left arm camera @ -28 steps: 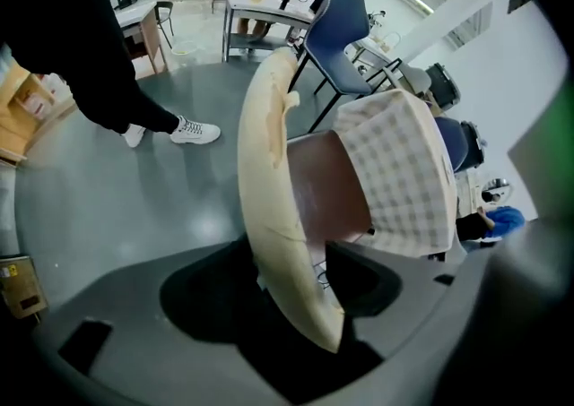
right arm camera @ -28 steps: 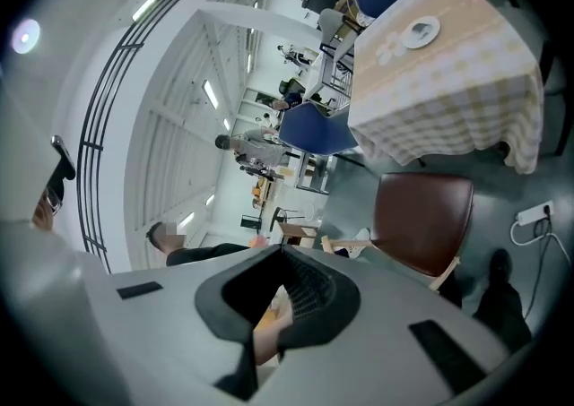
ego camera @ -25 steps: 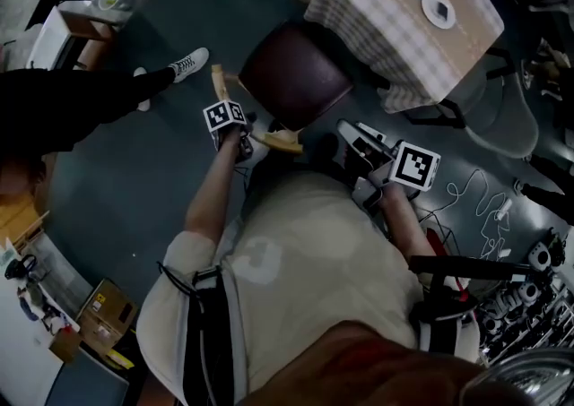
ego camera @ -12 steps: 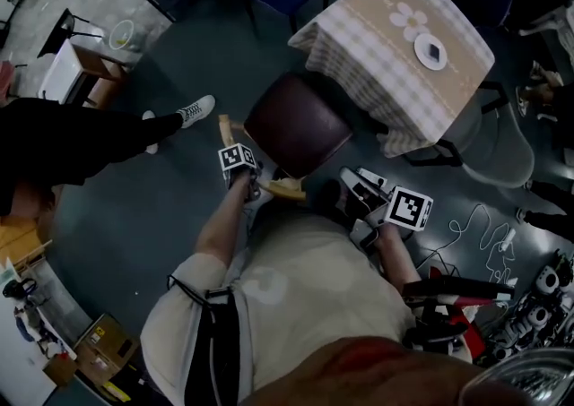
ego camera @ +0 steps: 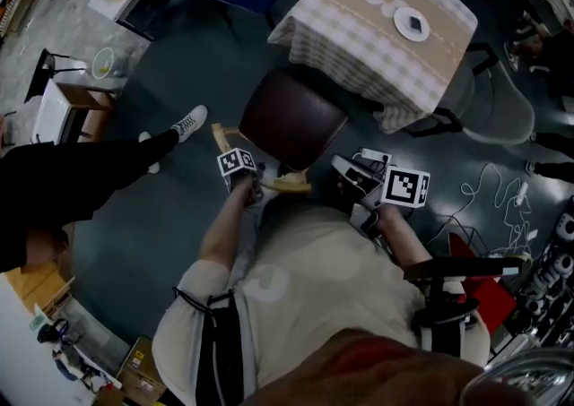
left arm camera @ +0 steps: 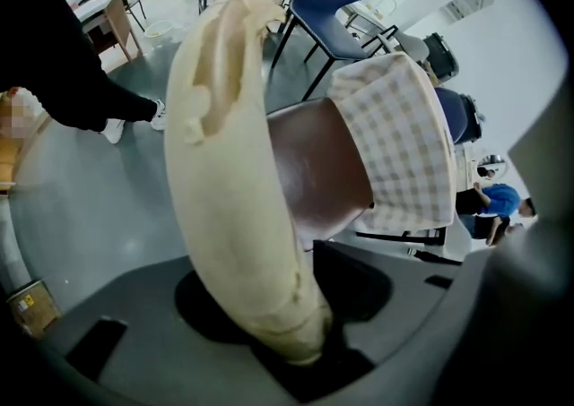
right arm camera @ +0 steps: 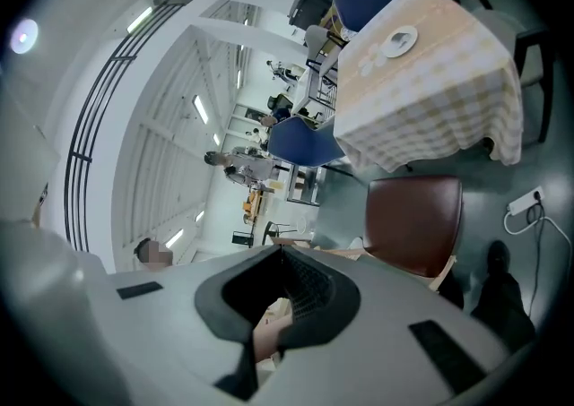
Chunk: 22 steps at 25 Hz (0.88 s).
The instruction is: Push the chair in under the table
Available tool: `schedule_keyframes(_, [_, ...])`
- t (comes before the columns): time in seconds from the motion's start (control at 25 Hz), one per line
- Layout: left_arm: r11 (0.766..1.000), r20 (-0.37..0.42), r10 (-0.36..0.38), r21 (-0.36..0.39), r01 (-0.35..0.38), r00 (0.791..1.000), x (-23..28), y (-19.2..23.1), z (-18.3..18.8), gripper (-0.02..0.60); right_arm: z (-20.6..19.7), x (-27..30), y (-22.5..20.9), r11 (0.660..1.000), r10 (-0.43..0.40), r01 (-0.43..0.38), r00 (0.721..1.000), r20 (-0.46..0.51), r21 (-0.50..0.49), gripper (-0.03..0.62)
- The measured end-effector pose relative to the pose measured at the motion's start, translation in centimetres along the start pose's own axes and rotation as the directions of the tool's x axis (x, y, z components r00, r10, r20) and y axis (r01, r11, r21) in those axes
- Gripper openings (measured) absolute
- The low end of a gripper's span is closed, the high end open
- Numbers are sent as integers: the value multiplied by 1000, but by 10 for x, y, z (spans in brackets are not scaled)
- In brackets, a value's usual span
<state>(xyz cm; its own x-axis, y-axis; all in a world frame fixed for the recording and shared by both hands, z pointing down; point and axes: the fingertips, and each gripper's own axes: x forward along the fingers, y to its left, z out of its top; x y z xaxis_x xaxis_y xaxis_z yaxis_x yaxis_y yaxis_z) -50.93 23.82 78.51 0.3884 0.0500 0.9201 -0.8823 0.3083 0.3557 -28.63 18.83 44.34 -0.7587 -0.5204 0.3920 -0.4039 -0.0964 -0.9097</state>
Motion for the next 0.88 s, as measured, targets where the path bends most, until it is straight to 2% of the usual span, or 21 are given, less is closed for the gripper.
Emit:
schedule_keyframes(0.16, [1000,10,13,8,-13,1000,5,-4,5,201,9,2,5,997,70,-69,997,43,-42,12])
schedule_keyframes(0.48, [999,0,49,13,-49,999,0,0,9,207,6,-21,-9,999,11,-16,992,124,43,12])
schedule_keyframes(0.64, [997,-12,73,5,-73,997,-5,5,13,207,12,-29,-8,998,35,-44,986,162,54,12])
schedule_keyframes(0.88, [996,-23,88,14,-88,996,-3,-7,6,209,12,-58,-24,997,19,-33,978,206,64,12])
